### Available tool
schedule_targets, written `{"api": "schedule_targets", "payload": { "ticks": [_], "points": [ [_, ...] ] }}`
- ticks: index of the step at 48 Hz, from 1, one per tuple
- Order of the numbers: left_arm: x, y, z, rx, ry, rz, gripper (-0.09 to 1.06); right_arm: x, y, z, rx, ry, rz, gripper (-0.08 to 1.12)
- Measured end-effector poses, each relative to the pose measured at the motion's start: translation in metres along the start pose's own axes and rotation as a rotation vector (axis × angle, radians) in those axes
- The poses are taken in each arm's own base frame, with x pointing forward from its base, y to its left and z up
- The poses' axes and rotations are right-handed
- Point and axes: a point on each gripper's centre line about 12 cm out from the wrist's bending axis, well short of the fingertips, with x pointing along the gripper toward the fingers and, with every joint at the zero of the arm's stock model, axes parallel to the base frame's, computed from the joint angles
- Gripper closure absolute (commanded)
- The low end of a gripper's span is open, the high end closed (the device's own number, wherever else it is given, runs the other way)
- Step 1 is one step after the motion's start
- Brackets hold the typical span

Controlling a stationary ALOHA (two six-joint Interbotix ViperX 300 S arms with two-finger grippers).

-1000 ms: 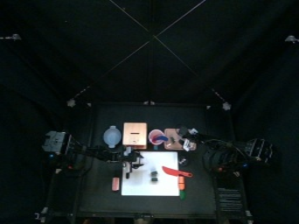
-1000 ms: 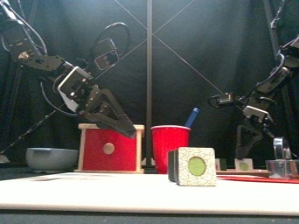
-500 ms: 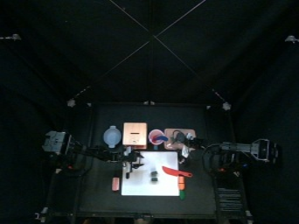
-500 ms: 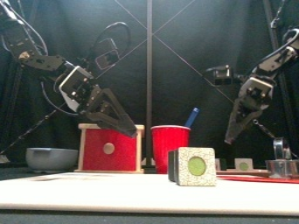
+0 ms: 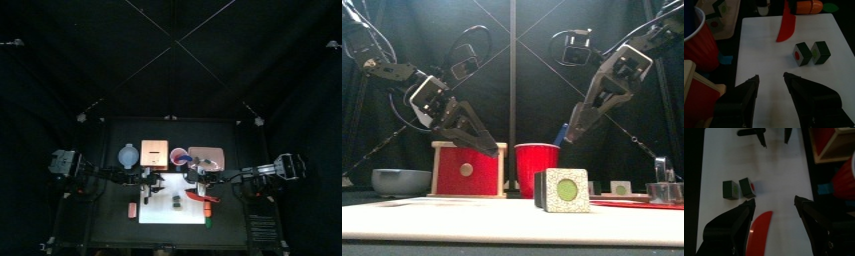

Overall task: Place sushi on board then cut the sushi with the knife then place the pieces on the plate
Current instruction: Place the 4 sushi pieces on the plate

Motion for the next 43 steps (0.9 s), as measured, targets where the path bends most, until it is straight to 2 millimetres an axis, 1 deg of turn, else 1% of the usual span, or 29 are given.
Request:
{"api": "schedule_targets", "payload": {
  "ticks": [8, 17, 43],
  "points": [
    [0.0, 0.0, -0.002, -0.001, 0.015, -0.001, 0.15, 0.023, 0.016, 0.002, -0.027, 0.033, 0.031, 0.1],
    [0.0, 0.0, -0.002, -0.002, 0.017, -0.002, 0.15, 0.039, 0.03, 0.003, -0.027, 0.055, 0.057, 0.1],
    [0.0, 0.0, -0.002, -0.002, 0.017, -0.002, 0.15, 0.066, 0.029, -0.006, -0.03, 0.112, 0.048, 0.1]
  ]
}}
